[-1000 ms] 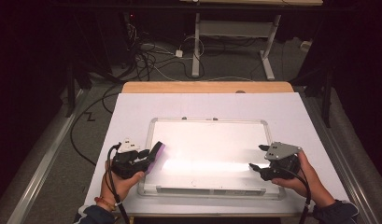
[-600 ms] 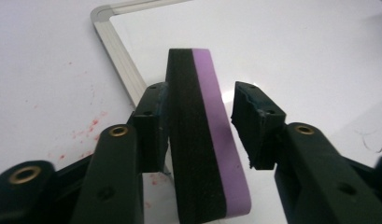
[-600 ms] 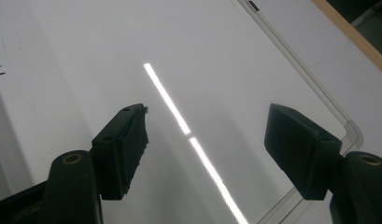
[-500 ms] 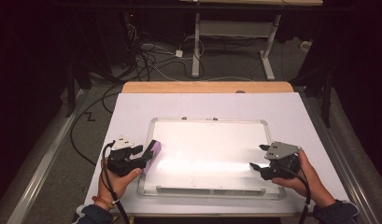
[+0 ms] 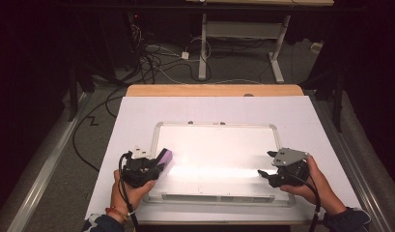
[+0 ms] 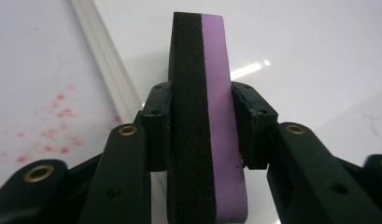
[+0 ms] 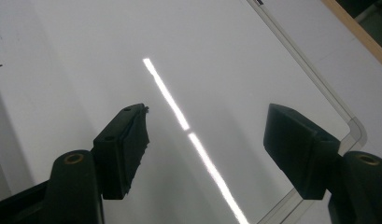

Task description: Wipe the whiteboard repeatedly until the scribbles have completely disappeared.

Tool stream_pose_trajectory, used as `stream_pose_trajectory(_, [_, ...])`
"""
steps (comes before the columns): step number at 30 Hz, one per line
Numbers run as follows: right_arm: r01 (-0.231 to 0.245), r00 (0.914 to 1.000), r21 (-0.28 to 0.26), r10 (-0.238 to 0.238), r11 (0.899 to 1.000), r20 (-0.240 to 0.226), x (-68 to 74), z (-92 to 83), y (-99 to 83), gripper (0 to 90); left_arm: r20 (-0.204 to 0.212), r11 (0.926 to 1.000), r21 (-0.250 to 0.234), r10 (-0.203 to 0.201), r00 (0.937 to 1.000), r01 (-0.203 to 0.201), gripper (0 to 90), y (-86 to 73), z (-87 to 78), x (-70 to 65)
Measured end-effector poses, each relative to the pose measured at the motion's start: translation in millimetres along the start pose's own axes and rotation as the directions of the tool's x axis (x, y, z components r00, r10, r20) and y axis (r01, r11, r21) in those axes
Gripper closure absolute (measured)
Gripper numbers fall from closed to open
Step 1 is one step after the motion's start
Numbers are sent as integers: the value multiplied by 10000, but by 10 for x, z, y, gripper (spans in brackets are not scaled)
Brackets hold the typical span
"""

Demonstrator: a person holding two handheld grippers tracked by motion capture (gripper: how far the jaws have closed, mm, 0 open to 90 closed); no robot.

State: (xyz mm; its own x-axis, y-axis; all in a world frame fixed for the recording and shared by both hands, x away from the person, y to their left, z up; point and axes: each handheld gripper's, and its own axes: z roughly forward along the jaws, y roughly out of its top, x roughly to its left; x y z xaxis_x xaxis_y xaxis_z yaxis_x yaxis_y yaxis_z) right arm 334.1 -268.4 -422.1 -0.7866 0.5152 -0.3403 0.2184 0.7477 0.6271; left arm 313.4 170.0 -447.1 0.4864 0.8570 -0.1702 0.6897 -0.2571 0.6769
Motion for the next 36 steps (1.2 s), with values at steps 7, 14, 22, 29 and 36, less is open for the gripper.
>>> stream_pose_trajectory(7, [50, 10000, 25, -50, 10000, -50, 8, -5, 2, 307, 102, 9993, 49, -381, 9992, 380, 595, -67, -30, -141])
stream_pose_trajectory(14, [103, 9999, 63, -103, 9999, 4, 14, -6, 9, 299, 241, 9992, -319, -212, 9995, 220, 459, -49, -23, -157])
stream_pose_trajectory(22, [24, 10000, -278, -23, 9996, 51, 5, -29, 16, 296, -661, 9839, -242, 1752, 9823, -1771, 286, 282, 135, -153])
stream_pose_trajectory(29, [44, 10000, -326, -44, 9995, 22, 17, -50, 1, 297, -190, 9588, -192, 2830, 9589, -2834, 475, 490, 297, -89])
stream_pose_trajectory(36, [29, 10000, -316, -26, 9995, 87, 9, -86, -25, 298, 25, 9554, 330, 2936, 9559, -2935, 650, 495, 338, -45])
